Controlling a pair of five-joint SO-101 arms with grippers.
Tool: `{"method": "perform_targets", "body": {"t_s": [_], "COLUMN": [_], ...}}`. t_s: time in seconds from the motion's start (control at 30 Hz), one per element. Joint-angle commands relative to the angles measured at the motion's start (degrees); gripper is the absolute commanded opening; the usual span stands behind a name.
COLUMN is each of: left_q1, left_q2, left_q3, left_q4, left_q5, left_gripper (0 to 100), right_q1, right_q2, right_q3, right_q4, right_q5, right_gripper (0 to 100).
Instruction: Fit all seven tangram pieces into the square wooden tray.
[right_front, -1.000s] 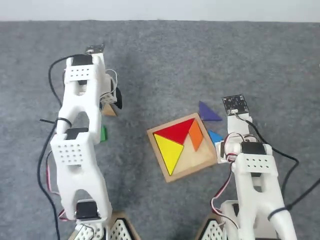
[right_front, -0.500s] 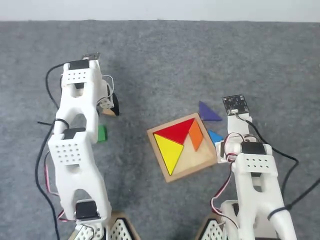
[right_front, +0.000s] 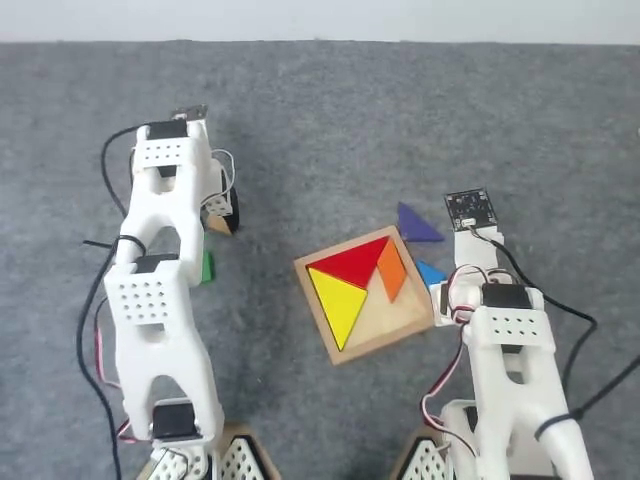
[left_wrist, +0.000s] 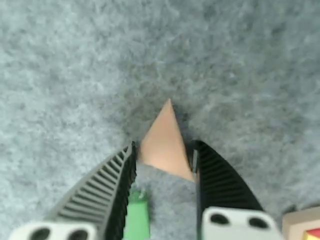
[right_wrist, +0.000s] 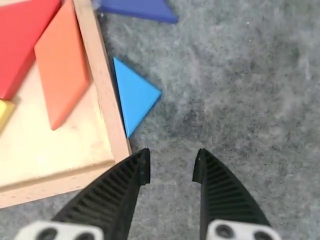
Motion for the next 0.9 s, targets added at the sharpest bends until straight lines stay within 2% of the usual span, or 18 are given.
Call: {"method": "perform_targets", "body": {"t_s": [0.0,0.2,0.4,0.63,0.77,0.87], "left_q1": [1.14,3.69,7.12,11.25,16.44,21.98], "left_q2": [0.53,0.18,-0.79,-13.71,-26.73,-38.33], "left_q3": [-1.98,-2.42,-5.05,-4.35,10.07,23.6], "left_q4": [-0.18,0.97,4.48,12.31,11.69,7.12], "left_q5": [-2.11,-7.3,-8.0,-9.49,-9.41,-7.65], "left_gripper": [17,13,13,11,11,11], "right_q1": [-0.4,-0.4,-0.4,-0.4,-0.22,0.13], "right_q2": [-0.4,-0.4,-0.4,-0.4,-0.4,-0.48], "right_q3": [-0.62,-0.62,-0.62,-0.62,-0.62,-0.62], "right_q4": [-0.92,-0.92,-0.92,-1.01,-1.01,-1.01], "right_q5": [0.26,0.26,0.26,0.26,0.26,0.26], "right_gripper": [17.6,17.6,17.6,17.6,17.6,17.5]}}
